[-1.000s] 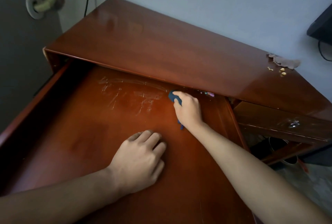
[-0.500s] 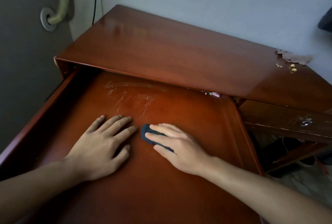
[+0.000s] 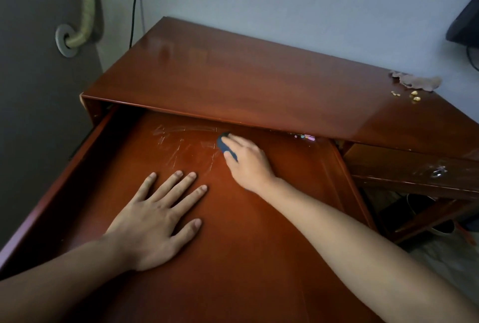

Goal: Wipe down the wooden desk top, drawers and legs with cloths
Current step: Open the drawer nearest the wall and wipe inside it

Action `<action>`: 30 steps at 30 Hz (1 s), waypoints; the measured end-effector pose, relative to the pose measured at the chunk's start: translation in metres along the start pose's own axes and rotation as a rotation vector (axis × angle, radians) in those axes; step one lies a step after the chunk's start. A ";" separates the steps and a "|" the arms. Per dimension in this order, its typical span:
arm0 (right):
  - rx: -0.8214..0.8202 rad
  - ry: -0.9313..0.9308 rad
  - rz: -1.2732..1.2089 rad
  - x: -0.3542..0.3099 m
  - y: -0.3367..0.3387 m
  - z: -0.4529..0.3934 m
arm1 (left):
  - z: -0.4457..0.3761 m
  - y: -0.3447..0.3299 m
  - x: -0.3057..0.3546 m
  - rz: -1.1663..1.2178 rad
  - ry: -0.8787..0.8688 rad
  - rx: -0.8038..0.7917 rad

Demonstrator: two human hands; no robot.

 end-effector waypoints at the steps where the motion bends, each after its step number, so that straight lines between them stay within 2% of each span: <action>1: -0.024 0.066 -0.001 -0.014 -0.008 0.011 | 0.000 0.000 -0.001 0.000 0.008 0.014; 5: -0.106 0.286 -0.048 -0.055 -0.028 0.074 | 0.000 0.002 -0.004 -0.005 0.068 0.038; 9: -0.170 0.407 -0.047 -0.053 -0.024 0.102 | 0.000 0.004 -0.003 -0.003 0.094 0.034; 11: -0.130 0.331 -0.010 -0.032 -0.021 0.083 | 0.000 0.003 -0.003 -0.020 0.102 0.007; 16: 0.073 -0.063 -0.008 0.025 0.016 0.008 | -0.002 0.002 -0.002 -0.033 0.099 -0.023; 19: 0.116 -0.149 -0.050 0.025 0.020 -0.017 | -0.002 0.002 -0.002 -0.029 0.098 -0.032; 21: 0.072 -0.087 -0.067 0.006 0.010 -0.021 | -0.002 0.002 -0.002 -0.018 0.093 -0.031; 23: -0.007 0.054 -0.081 -0.022 -0.008 -0.009 | -0.001 0.003 -0.003 0.009 0.090 -0.007; 26: -0.118 0.261 -0.096 -0.057 -0.029 0.036 | 0.003 0.009 -0.006 0.063 0.093 0.098; 28: -0.194 0.346 -0.084 -0.064 -0.034 0.067 | 0.007 0.012 -0.007 0.054 0.111 0.143; 30: -0.186 0.386 -0.029 -0.054 -0.030 0.076 | 0.008 0.013 -0.007 0.050 0.118 0.170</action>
Point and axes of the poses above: each hand's wrist, its own z-axis away from the middle knuckle, its own y-axis out of the back of the hand, x = y × z, the point moved 10 cm from there along -z, towards the middle knuckle, and after that the axes turned 15 degrees about -x, right-handed, at the moved point
